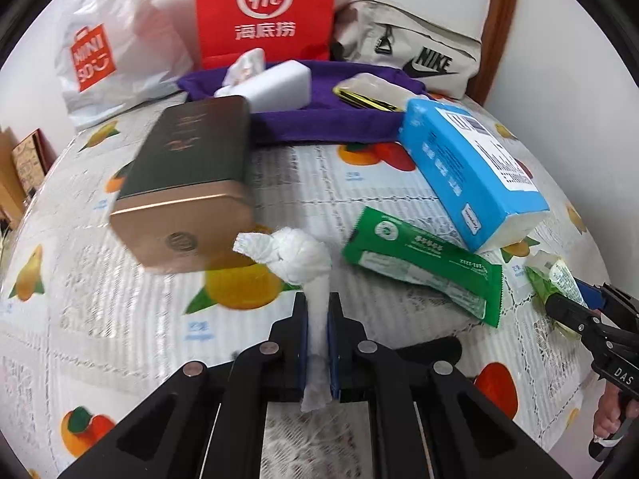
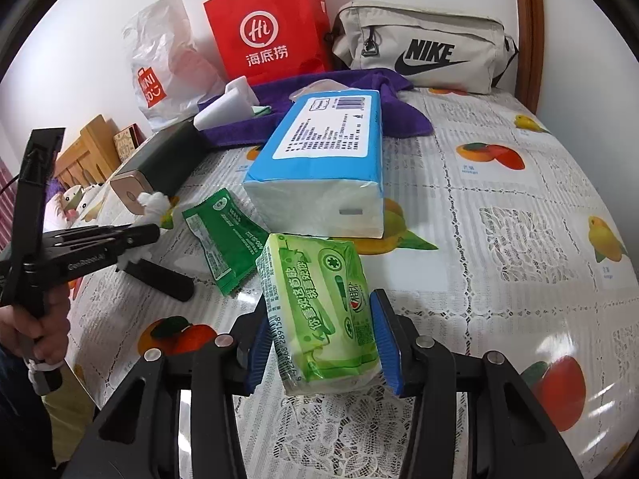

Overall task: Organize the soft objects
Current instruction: 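Lift the green pack with the right tool while the left tool grasps the white crumpled tissue, then carry the green pack with the right tool while the left tool carries the tissue toward the towel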

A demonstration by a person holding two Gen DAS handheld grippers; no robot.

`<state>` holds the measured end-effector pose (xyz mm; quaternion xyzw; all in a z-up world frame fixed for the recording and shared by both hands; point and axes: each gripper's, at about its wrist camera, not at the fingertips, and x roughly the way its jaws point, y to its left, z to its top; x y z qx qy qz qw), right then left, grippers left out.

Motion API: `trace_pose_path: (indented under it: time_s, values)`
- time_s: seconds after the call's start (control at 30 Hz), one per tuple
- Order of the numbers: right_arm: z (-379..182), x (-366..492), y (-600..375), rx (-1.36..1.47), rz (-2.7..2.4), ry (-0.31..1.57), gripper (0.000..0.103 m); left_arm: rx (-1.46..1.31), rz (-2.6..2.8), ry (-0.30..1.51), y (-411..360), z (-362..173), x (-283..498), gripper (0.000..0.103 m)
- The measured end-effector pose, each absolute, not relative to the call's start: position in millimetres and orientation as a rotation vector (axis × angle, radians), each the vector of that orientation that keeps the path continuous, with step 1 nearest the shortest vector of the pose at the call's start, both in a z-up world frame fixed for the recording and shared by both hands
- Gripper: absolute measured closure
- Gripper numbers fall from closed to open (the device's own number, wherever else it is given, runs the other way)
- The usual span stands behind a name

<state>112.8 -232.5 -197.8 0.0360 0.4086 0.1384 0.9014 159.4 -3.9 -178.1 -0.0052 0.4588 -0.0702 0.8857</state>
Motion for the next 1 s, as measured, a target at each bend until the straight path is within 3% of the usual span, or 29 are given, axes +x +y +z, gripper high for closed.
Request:
trace_pose_path:
  time_s: [0.33,1.0]
  values:
    - [-177.7,103.9,-220.5,0.059,0.309,0.807,0.057,-0.080,-0.082,0.958,33.1,-170.0,141.0,0.094]
    - [-94.3,124.4,-213.6,0.038,0.313,0.665,0.057,-0.100,-0.032,0.842,60.2,-87.9,145.6,0.094]
